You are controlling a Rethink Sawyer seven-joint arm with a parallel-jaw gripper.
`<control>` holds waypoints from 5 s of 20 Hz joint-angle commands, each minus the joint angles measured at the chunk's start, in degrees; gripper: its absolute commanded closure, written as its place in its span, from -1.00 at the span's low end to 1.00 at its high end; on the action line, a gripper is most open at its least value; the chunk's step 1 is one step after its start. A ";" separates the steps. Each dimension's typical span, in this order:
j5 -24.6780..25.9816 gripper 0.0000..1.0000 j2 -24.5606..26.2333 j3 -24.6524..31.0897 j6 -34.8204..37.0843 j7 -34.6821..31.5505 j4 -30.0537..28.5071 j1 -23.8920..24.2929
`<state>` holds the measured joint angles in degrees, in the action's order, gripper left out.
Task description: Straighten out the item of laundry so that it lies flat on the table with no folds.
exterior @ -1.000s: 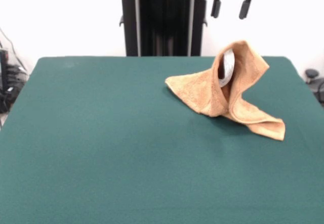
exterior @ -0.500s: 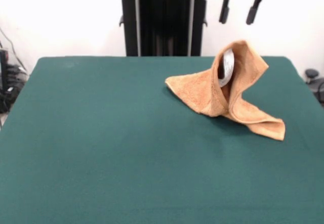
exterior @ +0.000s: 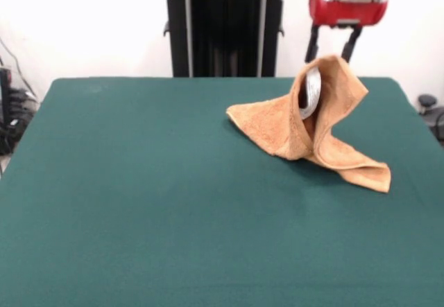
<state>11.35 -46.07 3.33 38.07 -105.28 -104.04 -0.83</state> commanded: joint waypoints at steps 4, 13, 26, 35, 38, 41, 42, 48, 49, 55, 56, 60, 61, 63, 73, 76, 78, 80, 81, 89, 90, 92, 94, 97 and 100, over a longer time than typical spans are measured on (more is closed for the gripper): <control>-0.75 -1.00 8.85 -1.89 -9.88 -13.58 -1.44 -1.82; -1.44 -1.00 9.98 -2.66 -12.43 -11.70 -2.20 -1.20; -6.60 -1.00 -2.11 -4.80 5.54 -12.33 -3.83 -5.19; -8.44 -1.00 -6.47 -6.03 17.49 -12.06 -0.42 -6.56; -8.71 -1.00 -6.76 -5.83 20.22 -11.54 1.02 -6.22; -9.05 -1.00 -6.46 -5.69 21.51 -11.59 2.23 -5.79; -8.97 -1.00 -5.88 -5.49 21.84 -11.36 3.11 -5.47; -7.57 -1.00 1.30 -3.30 22.85 -7.91 10.54 -2.97; -7.23 -1.00 2.24 -3.21 22.39 -7.63 11.33 -2.81; -6.47 -1.00 8.42 -2.66 19.48 -6.95 15.70 -1.95; -6.44 -1.00 9.30 -2.65 19.37 -6.91 16.51 -1.85; -6.76 -1.00 12.59 -2.56 21.48 -6.69 20.58 -1.29; -6.81 -1.00 13.31 -2.59 22.22 -6.67 21.68 -1.21; -6.82 -1.00 14.63 -2.76 23.51 -6.84 23.83 -1.23; -7.47 -1.00 19.97 -3.03 31.15 -6.97 33.64 -1.03; -7.59 -1.00 21.21 -2.95 32.52 -7.17 35.70 -1.16; -7.67 -1.00 20.95 -3.10 32.04 -7.45 35.28 -1.48; -7.56 -1.00 21.62 -3.13 32.46 -7.33 36.53 -1.49; -7.51 -1.00 21.66 -3.18 33.08 -7.22 36.94 -1.51; -8.11 -1.00 21.79 -3.37 33.01 -8.35 37.18 -2.20; -8.20 -1.00 21.69 -3.32 32.48 -8.31 36.86 -2.19; -8.15 -1.00 21.69 -3.20 31.62 -7.82 36.51 -2.12; -8.29 -1.00 21.23 -3.26 30.09 -7.90 35.17 -2.24; -8.51 -1.00 20.53 -3.08 26.58 -8.21 32.31 -2.42; -8.51 -1.00 19.91 -3.16 23.90 -8.69 30.38 -2.60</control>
<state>4.70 -25.31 -3.46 66.83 -105.28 -66.80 -1.33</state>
